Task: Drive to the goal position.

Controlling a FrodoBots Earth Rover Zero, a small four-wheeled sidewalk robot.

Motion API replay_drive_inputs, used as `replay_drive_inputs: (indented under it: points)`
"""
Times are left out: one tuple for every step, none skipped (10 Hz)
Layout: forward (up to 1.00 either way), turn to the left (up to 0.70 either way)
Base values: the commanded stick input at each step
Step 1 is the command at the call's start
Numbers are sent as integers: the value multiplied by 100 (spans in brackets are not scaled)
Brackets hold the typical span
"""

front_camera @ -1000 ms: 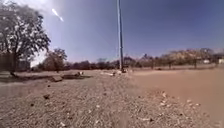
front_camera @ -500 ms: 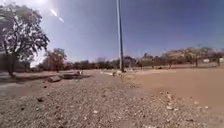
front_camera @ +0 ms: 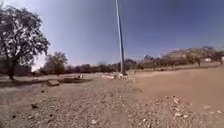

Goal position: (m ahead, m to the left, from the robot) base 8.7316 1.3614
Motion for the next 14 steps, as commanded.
replay_drive_inputs:
  points:
    - [50, 0]
    - [50, 0]
    - [50, 0]
    - [50, 0]
    - [50, 0]
    - [50, 0]
    - [50, 0]
    - [50, 0]
    - [50, 0]
    - [50, 0]
    - [50, 0]
    - [50, 0]
    - [50, 0]
    - [50, 0]
